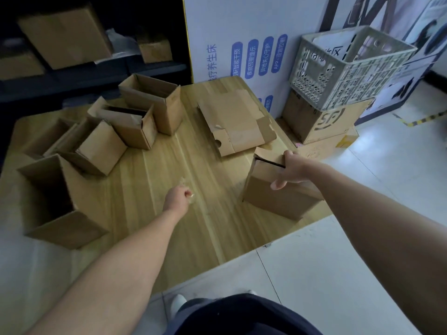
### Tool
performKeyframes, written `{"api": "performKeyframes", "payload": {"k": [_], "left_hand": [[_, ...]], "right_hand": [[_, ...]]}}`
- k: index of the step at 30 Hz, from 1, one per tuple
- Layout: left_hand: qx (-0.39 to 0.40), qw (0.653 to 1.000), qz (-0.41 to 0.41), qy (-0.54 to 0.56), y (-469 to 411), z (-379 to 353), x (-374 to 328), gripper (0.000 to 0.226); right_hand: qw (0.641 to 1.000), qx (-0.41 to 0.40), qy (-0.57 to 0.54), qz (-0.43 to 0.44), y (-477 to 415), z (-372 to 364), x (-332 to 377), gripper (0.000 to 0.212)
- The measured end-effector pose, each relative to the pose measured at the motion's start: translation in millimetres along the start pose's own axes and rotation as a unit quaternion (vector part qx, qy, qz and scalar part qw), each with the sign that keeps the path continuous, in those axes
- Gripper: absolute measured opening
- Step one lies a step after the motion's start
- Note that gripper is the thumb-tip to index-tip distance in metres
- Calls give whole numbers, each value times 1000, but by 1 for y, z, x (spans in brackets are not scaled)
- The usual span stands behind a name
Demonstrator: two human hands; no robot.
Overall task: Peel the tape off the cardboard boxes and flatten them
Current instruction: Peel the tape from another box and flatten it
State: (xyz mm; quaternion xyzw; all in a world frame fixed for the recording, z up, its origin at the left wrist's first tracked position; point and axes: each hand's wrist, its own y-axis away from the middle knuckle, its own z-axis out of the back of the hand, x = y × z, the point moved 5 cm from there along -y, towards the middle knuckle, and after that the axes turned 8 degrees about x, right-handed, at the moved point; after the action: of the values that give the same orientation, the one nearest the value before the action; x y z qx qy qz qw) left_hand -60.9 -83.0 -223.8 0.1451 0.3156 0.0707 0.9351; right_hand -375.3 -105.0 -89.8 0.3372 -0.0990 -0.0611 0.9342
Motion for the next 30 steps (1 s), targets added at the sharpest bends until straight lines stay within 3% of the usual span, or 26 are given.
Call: {"api": "performKeyframes", "payload": {"k": [2,4,8,10,13,16,19,22,25,30], "left_hand": [[71,997,10,11,-3,-10,-3,37],[91,991,48,83,-8,-11,-4,37],[22,962,130,240,-16,5,14,44],[-2,942,150,300,-15,9,23,36],[-17,951,161,264,-7,15,21,34],[-47,976,88,195,0,31,-22,26],[11,982,-25,185,7,28,-104,25],[66,982,-80,160,14,9,-174,35],[78,984,-54,153,13,-8,-200,46],[140,948,25,286,10,-25,-204,51]], "right_hand": [[1000,-1,-2,2,1,0,0,97],[1000,-2,-4,4,2,0,0,97],[1000,-11,-5,6,3,-2,-2,99],[1000,-17,-7,13,4,-3,-3,98],[999,-24,-13,19,5,-4,-4,97],[999,-23,-26,27,6,-4,-7,101],[991,-25,-114,57,13,0,-14,94],[973,-118,-192,56,20,16,-32,77],[959,-169,-226,-2,29,22,-58,76],[931,-102,-343,-66,35,6,-85,69]]}}
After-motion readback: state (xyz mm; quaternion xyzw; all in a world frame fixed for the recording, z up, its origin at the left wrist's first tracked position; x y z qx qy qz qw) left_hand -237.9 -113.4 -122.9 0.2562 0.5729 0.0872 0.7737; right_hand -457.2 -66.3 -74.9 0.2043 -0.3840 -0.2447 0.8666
